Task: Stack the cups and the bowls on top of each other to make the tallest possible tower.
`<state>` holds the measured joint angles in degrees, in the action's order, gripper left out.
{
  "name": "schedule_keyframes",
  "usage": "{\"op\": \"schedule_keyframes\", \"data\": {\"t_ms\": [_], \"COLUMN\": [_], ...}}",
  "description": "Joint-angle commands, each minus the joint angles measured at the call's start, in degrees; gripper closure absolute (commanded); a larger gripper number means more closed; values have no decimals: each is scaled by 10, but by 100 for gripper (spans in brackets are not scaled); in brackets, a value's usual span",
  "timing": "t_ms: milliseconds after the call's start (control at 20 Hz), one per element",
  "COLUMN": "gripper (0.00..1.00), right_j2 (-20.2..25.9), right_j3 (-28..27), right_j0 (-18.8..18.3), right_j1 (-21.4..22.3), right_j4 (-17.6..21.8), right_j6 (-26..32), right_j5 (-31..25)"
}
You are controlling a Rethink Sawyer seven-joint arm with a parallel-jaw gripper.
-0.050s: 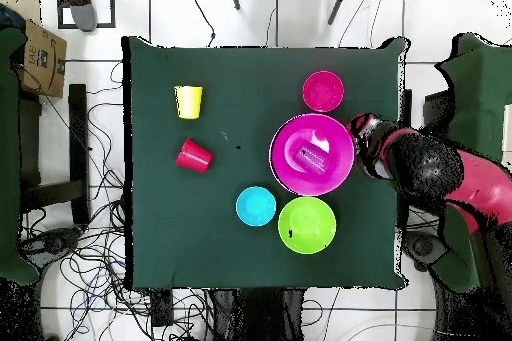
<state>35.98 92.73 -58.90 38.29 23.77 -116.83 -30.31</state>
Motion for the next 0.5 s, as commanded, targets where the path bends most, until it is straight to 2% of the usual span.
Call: {"op": "schedule_keyframes", "data": {"t_ms": [50,500], "gripper": [0,0], "right_j2": [-82,-121], "right_j3": [-116,-180], "right_j0": [42,109], "right_j1": [-68,-83], "right_j4": [82,62], "right_j6": [-4,-36], "right_j5": [54,23]}}
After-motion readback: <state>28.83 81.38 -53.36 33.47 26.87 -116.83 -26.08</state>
